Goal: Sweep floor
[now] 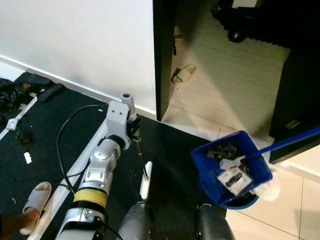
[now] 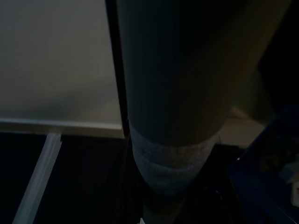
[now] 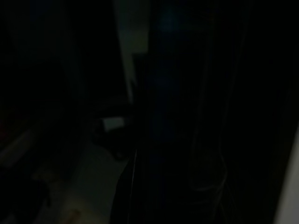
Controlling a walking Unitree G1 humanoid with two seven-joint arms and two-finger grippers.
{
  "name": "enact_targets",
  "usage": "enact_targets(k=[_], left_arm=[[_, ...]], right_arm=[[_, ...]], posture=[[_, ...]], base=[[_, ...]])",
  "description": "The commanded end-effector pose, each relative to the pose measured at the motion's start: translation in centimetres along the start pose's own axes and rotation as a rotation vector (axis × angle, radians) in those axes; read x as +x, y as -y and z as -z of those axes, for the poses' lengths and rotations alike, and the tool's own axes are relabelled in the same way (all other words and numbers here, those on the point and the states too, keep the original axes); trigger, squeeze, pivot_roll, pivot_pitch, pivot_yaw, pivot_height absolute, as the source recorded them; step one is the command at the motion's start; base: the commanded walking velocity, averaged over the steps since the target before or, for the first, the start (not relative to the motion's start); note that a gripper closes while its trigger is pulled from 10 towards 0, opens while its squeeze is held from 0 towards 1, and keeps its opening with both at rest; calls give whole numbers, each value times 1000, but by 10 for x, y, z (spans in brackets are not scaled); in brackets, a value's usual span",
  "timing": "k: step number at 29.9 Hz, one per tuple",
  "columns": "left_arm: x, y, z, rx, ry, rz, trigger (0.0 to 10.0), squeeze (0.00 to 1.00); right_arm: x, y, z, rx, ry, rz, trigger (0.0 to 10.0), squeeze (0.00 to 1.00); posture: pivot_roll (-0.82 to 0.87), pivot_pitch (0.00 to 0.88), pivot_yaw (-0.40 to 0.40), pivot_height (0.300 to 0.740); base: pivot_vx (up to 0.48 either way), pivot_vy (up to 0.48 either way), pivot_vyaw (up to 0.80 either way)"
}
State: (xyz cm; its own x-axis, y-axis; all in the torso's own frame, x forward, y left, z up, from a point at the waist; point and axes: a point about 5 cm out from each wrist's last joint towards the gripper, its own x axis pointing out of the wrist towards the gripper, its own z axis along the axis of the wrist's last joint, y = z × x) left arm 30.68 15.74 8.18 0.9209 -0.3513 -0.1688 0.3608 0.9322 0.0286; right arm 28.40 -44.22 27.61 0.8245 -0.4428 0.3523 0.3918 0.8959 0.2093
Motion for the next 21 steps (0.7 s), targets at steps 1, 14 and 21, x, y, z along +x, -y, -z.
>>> enact_targets(k=[1, 14, 21], left_arm=[[2, 5, -1, -2, 19, 11, 10000, 0], [2, 16, 2, -19, 24, 36, 10000, 0], [3, 17, 3, -19, 25, 41, 10000, 0]], right_arm=[[8, -1, -37, -35, 140, -30, 0, 0], [20, -37, -53, -107, 165, -257, 0, 0], [17, -34, -52, -102, 153, -282, 0, 0]], posture=[[23, 91, -21, 740], [10, 81, -29, 740], [11, 75, -28, 740]], base=[[0, 0, 0], [0, 0, 0], [0, 0, 0]])
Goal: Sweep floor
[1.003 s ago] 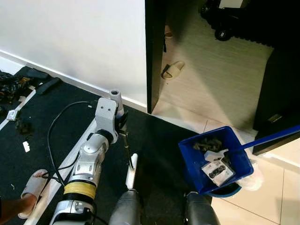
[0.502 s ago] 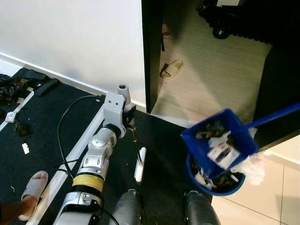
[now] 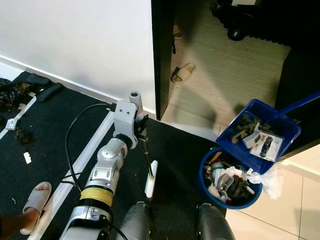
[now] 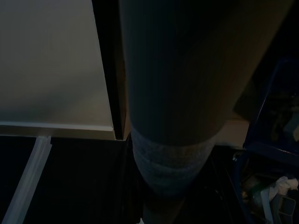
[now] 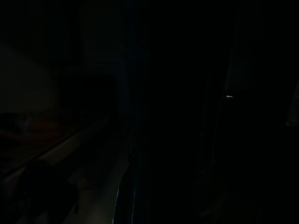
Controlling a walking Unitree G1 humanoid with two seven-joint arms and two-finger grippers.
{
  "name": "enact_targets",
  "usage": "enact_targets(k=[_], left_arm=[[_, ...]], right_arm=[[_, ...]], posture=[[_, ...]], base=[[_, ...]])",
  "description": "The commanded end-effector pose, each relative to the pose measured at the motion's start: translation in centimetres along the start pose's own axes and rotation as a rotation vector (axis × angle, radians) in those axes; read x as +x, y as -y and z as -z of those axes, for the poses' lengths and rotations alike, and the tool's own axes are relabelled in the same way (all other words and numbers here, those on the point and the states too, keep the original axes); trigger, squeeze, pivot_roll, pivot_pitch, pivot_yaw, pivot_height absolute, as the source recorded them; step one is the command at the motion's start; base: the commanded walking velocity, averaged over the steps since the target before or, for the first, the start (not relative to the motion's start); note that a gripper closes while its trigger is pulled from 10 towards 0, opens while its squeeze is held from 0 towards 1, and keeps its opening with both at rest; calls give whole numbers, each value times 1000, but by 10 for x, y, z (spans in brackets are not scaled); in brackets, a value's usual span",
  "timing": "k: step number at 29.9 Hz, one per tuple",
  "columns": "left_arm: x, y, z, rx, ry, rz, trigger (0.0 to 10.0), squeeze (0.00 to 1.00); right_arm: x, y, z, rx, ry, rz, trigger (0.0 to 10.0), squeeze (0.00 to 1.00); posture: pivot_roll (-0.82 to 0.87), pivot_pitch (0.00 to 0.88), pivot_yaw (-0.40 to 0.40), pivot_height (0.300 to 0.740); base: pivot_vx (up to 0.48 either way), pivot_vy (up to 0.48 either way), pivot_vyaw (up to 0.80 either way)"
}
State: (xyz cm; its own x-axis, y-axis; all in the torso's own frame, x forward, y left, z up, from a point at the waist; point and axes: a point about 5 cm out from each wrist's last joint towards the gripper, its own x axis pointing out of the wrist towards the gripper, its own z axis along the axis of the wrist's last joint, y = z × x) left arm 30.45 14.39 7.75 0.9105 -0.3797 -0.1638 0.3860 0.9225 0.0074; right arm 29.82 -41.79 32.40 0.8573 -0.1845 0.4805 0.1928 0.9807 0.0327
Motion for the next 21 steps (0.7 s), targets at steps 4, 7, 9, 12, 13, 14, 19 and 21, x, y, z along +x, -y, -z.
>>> enact_targets(k=[4, 7, 9, 12, 13, 14, 19, 21], left_arm=[[1, 5, -1, -3, 22, 14, 10000, 0], [1, 5, -2, -4, 23, 14, 10000, 0], [1, 5, -2, -5, 23, 14, 10000, 0], [0, 4, -2, -7, 23, 12, 10000, 0], [0, 4, -2, -7, 22, 11, 10000, 0], [0, 5, -1, -8, 22, 10, 10000, 0], [-2, 3, -1, -11, 21, 5, 10000, 0], [-2, 3, -1, -11, 21, 5, 10000, 0]], right_arm=[[-2, 3, -16, -42, 42, -60, 0, 0], [0, -6, -19, -45, 59, -122, 0, 0], [0, -11, -20, -48, 65, -151, 0, 0], [-3, -18, -15, -41, 55, -186, 0, 0], [-5, -24, -12, -48, 44, -209, 0, 0], [-7, -27, -9, -52, 36, -225, 0, 0], [-21, -42, -6, -25, 38, -248, 0, 0], [-21, -42, -6, -25, 38, -248, 0, 0]], posture=[[8, 74, -26, 740], [8, 79, -24, 740], [8, 83, -23, 740], [10, 88, -24, 740], [10, 88, -24, 740], [10, 88, -24, 740], [11, 96, -19, 740], [11, 96, -19, 740]], base=[[0, 0, 0], [0, 0, 0], [0, 0, 0], [0, 0, 0], [0, 0, 0], [0, 0, 0], [0, 0, 0], [0, 0, 0]])
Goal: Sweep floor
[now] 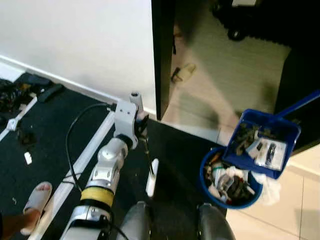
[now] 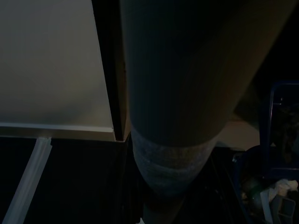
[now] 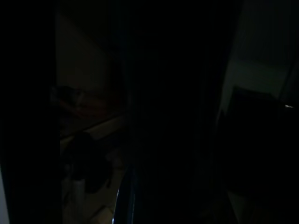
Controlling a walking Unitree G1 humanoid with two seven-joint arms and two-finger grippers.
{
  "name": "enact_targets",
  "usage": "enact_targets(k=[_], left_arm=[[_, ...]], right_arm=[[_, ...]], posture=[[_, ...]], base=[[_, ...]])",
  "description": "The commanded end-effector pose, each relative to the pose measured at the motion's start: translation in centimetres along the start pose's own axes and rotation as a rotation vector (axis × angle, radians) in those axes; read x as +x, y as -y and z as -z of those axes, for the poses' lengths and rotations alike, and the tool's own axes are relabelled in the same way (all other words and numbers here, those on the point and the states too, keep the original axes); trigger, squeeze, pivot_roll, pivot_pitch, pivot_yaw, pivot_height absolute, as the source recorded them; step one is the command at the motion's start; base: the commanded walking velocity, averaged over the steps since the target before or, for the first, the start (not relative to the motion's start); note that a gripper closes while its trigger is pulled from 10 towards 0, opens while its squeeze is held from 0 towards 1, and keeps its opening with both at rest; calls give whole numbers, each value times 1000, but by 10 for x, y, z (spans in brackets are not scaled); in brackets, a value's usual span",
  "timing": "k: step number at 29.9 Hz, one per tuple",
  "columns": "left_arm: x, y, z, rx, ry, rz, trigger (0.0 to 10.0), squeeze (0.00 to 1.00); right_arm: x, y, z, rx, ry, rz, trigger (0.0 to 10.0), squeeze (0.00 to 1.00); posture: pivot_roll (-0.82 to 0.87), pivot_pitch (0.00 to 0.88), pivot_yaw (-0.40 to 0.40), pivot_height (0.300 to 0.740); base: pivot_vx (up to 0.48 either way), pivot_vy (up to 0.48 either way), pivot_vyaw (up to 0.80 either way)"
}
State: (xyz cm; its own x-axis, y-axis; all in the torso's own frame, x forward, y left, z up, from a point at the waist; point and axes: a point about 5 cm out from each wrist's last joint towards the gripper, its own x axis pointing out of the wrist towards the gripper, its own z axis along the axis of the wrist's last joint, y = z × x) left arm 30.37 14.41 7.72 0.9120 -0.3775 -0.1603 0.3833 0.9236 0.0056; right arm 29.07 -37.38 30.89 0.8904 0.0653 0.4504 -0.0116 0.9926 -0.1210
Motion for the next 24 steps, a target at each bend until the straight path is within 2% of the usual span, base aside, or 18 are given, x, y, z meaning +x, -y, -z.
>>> enact_targets(k=[1, 7, 15, 19, 24], left_arm=[[-1, 3, -1, -9, 15, 8, 10000, 0], [1, 4, -2, -5, 10, 25, 10000, 0], [2, 3, -3, -4, 13, 25, 10000, 0], [3, 4, -3, -5, 13, 25, 10000, 0], [4, 3, -3, -6, 15, 22, 10000, 0]], right_arm=[[-1, -4, -13, 16, 64, 3, 0, 0], [-8, -21, -19, 119, 83, 3, 0, 0], [-9, -38, -38, 124, 100, -14, 0, 0], [-9, -43, -42, 83, 79, -52, 0, 0], [-10, -48, -48, -24, 75, -75, 0, 0]], posture=[[10, 97, -17, 740], [7, 101, -12, 740], [3, 98, -12, 740], [1, 96, -14, 740], [0, 96, -15, 740]], base=[[0, 0, 0], [0, 0, 0], [0, 0, 0], [0, 0, 0], [0, 0, 0]])
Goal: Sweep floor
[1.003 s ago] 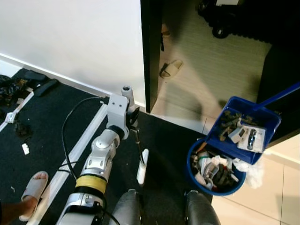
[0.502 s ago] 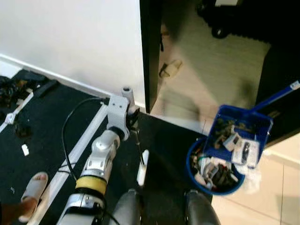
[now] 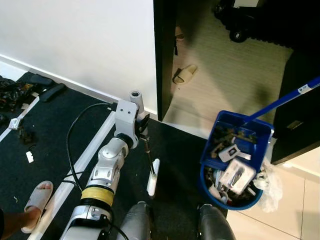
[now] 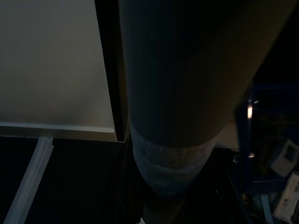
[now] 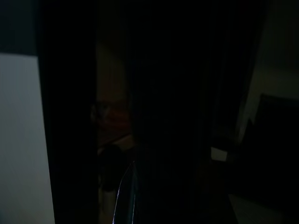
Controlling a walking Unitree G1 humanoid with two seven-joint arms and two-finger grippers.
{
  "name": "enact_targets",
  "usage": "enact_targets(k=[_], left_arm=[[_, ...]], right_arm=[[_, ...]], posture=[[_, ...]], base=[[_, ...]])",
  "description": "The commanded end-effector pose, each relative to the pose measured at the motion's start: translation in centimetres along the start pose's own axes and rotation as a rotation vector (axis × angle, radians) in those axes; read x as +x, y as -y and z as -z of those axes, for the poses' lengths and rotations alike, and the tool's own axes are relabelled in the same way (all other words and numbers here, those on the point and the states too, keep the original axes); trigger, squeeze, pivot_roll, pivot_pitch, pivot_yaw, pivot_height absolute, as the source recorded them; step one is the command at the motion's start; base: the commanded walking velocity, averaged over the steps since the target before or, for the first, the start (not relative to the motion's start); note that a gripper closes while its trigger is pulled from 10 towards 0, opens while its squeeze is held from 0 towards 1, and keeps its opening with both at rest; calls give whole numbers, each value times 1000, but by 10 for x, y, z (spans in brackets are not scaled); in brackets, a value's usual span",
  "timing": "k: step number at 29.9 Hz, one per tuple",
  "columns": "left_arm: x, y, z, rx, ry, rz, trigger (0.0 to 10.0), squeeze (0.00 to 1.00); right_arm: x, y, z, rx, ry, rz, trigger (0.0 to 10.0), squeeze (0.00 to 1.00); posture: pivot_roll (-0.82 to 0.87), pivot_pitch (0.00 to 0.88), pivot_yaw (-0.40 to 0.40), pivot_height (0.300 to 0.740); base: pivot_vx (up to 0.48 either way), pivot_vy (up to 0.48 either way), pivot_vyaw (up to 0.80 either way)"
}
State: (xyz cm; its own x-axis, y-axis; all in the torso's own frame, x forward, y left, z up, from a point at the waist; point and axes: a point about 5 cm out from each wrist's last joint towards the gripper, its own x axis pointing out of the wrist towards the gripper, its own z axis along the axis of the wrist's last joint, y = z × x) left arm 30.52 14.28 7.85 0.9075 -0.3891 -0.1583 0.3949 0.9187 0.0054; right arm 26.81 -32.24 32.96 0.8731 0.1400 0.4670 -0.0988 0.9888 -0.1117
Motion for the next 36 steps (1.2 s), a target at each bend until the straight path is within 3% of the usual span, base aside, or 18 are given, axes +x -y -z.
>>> enact_targets(k=[1, 6, 19, 21, 24, 36], left_arm=[[2, 3, -2, -8, 13, 10, 10000, 0], [3, 3, -2, -9, 17, 9, 10000, 0], [3, 2, -3, -8, 18, 13, 10000, 0], [3, 2, -3, -8, 18, 11, 10000, 0], [3, 2, -4, -7, 19, 11, 10000, 0], [3, 2, -4, -5, 19, 14, 10000, 0]], right_arm=[[-2, 0, -15, -74, 44, -4, 0, 0], [-2, -1, -16, -152, 60, 10, 0, 0], [-1, -6, -20, -81, 73, -25, 0, 0], [-1, -4, -23, -140, 82, -3, 0, 0], [0, -1, -28, -155, 114, 25, 0, 0], [-1, 0, -39, -104, 173, 37, 0, 0]], posture=[[0, 96, -15, 740], [-1, 94, -13, 740], [0, 91, -12, 740], [-1, 90, -11, 740], [-1, 91, -11, 740], [2, 85, -10, 740]], base=[[0, 0, 0], [0, 0, 0], [0, 0, 0], [0, 0, 0], [0, 0, 0], [0, 0, 0]])
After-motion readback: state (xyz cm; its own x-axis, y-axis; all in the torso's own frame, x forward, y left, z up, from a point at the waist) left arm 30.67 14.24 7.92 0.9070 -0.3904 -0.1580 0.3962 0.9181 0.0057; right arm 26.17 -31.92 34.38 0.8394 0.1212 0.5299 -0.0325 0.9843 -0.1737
